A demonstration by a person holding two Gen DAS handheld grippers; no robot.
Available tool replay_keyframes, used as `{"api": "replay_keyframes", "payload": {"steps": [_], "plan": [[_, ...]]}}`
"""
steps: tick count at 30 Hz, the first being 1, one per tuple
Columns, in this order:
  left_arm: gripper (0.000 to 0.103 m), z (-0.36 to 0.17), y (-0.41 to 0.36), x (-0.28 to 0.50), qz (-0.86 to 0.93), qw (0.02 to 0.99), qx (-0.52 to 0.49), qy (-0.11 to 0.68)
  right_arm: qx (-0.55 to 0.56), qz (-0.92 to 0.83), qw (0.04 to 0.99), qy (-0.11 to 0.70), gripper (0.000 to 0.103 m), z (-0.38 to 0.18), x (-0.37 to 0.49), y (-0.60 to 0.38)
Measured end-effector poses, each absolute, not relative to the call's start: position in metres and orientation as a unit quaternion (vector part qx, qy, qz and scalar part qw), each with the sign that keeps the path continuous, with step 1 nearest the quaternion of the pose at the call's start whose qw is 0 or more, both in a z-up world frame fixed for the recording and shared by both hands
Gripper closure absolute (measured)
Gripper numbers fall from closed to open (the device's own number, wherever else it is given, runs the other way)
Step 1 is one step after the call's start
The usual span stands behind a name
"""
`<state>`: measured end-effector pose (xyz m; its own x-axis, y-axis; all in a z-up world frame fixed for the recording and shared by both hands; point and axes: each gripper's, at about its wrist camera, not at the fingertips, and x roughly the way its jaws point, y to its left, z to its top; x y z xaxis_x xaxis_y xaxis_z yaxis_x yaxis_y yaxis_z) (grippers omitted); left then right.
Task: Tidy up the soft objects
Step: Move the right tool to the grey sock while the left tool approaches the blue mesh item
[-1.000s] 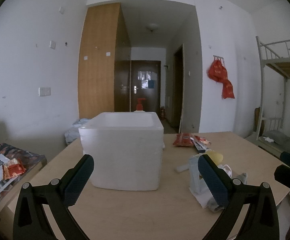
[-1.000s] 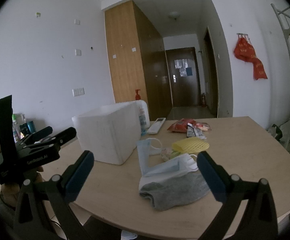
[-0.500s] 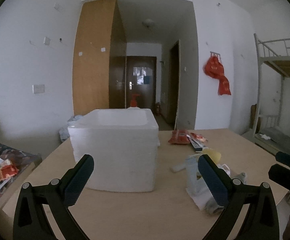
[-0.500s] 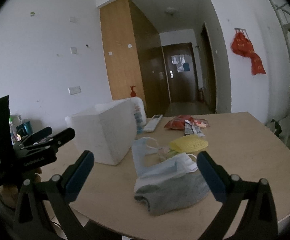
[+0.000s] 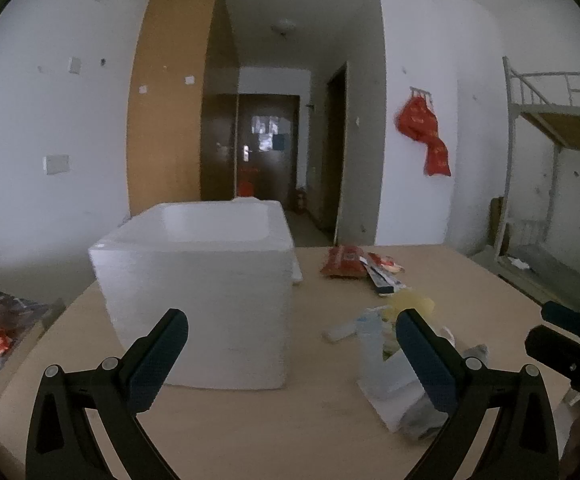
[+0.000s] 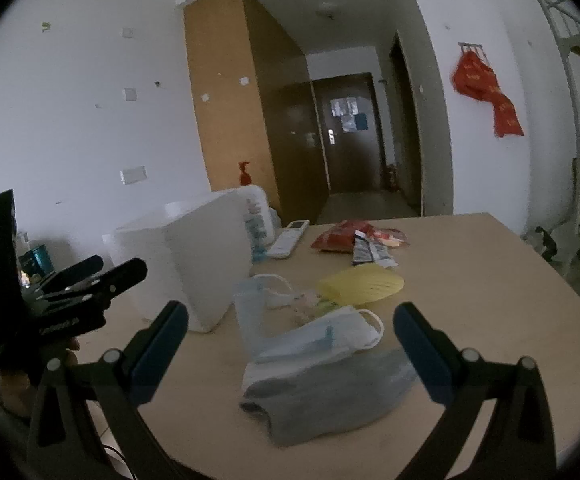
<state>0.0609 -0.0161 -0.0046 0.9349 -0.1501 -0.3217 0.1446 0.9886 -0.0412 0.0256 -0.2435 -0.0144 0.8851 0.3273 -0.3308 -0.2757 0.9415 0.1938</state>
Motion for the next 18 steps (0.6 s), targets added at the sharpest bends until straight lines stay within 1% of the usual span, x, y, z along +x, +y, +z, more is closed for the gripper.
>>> {"api": "replay_keyframes", "payload": {"steps": [18], "plan": [[0.000, -0.035, -0.061, 0.110, -0.143, 0.959, 0.003, 0.245, 0.087, 0.119, 0.957, 0.251, 0.000, -0.044, 0.058, -0.271]]}}
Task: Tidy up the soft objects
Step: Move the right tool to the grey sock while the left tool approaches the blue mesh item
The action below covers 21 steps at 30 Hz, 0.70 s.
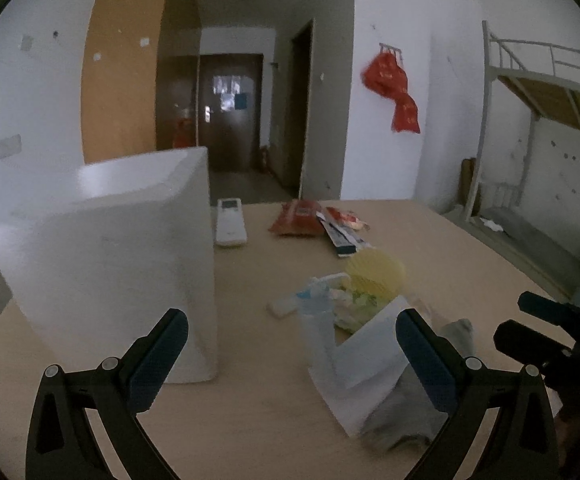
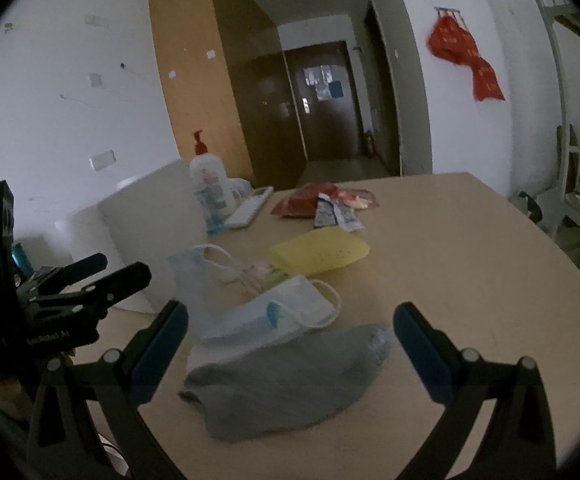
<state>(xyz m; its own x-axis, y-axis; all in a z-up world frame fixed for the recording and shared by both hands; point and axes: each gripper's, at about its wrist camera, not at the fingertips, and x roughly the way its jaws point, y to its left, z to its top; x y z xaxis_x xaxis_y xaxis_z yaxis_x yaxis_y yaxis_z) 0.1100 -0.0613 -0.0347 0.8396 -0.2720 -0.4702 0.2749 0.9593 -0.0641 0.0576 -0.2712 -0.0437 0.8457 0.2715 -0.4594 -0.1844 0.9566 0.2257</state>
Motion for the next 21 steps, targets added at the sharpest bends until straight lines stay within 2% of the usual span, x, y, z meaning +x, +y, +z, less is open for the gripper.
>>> {"api": "replay_keyframes", "payload": {"steps": [10, 17, 21], "plan": [[0.001, -0.050, -0.072, 0.135, -0.158, 0.944, 0.004, 0.290, 0.082, 0.111, 0.944, 0.299, 0.000, -0.062, 0.066, -0.273], [0.006, -0.064, -0.076, 0.161, -0.163, 0.931, -0.007, 0.326, 0.084, 0.117, 0.934, 0.327, 0.000, -0.072, 0.072, -0.274], [0.015, -0.074, -0.079, 0.171, -0.169, 0.922, -0.009, 0.349, 0.078, 0.114, 0.929, 0.343, 0.000, -0.077, 0.075, -0.275]]}}
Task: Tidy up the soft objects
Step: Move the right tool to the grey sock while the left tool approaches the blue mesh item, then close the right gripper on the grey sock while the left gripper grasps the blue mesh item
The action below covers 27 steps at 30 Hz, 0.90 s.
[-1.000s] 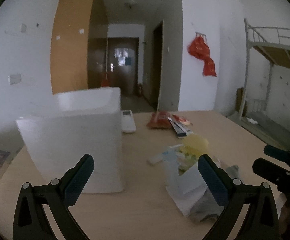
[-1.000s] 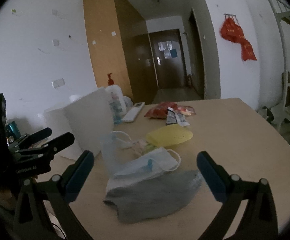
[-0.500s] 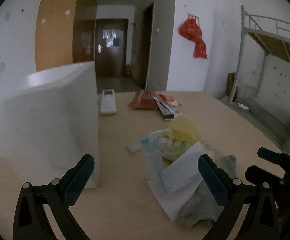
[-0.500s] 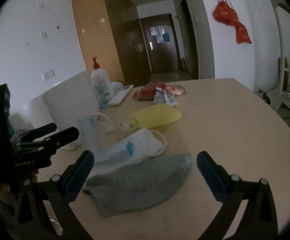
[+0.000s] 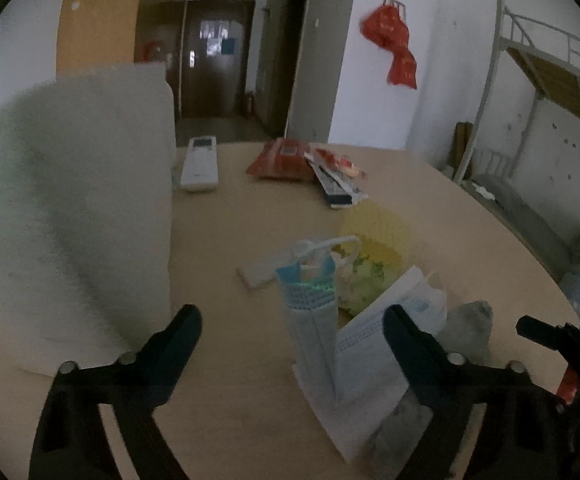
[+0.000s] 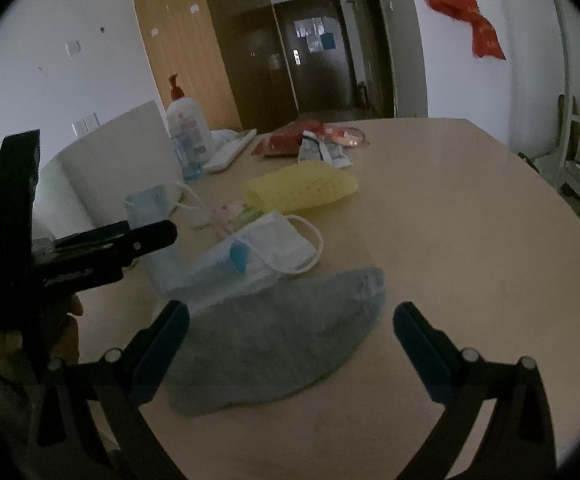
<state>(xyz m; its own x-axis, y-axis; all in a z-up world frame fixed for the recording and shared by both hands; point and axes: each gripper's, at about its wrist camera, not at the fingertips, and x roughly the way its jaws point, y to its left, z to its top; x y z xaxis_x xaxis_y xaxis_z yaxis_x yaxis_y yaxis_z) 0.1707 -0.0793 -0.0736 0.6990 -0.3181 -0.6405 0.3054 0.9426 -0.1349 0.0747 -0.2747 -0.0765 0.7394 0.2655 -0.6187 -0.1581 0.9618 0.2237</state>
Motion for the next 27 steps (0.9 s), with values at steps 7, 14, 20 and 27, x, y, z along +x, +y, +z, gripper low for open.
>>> {"api": "replay_keyframes", "payload": {"steps": [7, 14, 20, 27], "plan": [[0.028, -0.081, -0.081, 0.172, -0.179, 0.914, -0.015, 0.363, 0.075, 0.106, 0.924, 0.361, 0.010, -0.081, 0.077, -0.279], [0.047, -0.087, -0.083, 0.178, -0.187, 0.902, -0.019, 0.389, 0.064, 0.109, 0.916, 0.380, 0.023, -0.087, 0.082, -0.272], [0.074, -0.091, -0.082, 0.180, -0.191, 0.894, -0.027, 0.405, 0.081, 0.106, 0.910, 0.393, 0.040, -0.093, 0.087, -0.281], [0.096, -0.092, -0.083, 0.181, -0.206, 0.889, -0.038, 0.406, 0.080, 0.115, 0.906, 0.398, 0.073, -0.094, 0.093, -0.279]]}}
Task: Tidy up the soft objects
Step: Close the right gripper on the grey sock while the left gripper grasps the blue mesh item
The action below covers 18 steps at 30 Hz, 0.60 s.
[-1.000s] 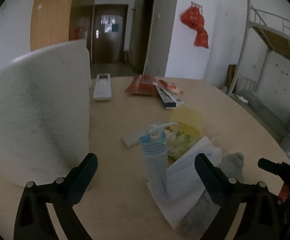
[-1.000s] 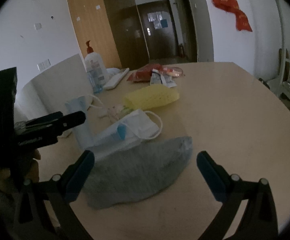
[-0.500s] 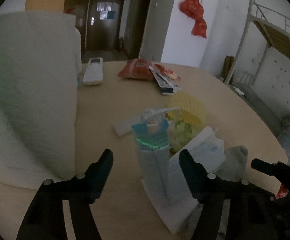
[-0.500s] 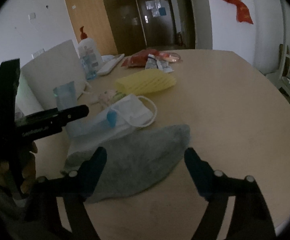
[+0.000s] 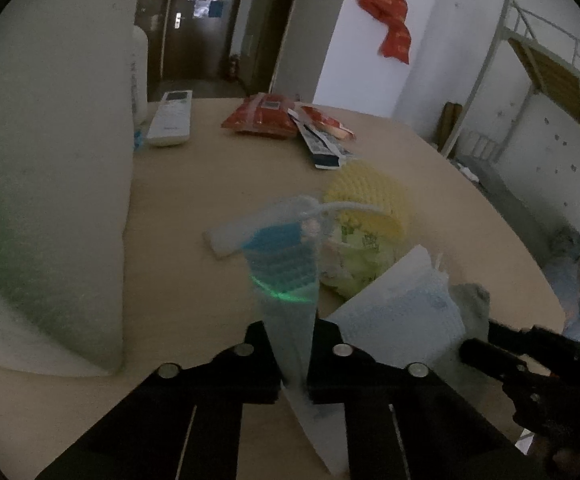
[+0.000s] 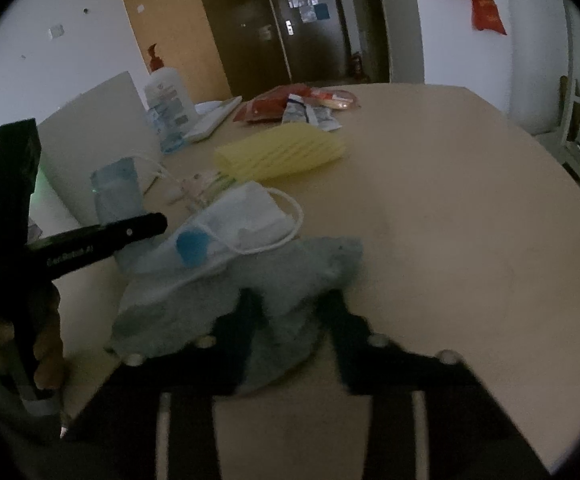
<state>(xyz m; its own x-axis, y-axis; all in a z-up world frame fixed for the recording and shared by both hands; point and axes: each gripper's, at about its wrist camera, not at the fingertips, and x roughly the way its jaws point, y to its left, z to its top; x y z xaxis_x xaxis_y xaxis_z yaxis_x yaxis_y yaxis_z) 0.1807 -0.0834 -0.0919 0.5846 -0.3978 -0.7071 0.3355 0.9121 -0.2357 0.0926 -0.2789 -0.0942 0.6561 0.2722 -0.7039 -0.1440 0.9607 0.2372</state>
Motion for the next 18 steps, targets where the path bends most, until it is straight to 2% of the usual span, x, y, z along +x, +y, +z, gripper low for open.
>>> {"api": "replay_keyframes", "payload": {"steps": [2, 5, 18], "plan": [[0.097, -0.089, -0.081, 0.179, -0.209, 0.891, -0.043, 0.400, 0.083, 0.123, 0.903, 0.403, 0.085, -0.094, 0.093, -0.277], [0.097, -0.084, -0.085, 0.174, -0.217, 0.895, -0.037, 0.387, 0.081, 0.128, 0.903, 0.402, 0.091, -0.093, 0.094, -0.275], [0.097, -0.050, -0.074, 0.158, -0.221, 0.918, -0.047, 0.324, 0.112, 0.109, 0.921, 0.357, 0.092, -0.068, 0.077, -0.294]]}}
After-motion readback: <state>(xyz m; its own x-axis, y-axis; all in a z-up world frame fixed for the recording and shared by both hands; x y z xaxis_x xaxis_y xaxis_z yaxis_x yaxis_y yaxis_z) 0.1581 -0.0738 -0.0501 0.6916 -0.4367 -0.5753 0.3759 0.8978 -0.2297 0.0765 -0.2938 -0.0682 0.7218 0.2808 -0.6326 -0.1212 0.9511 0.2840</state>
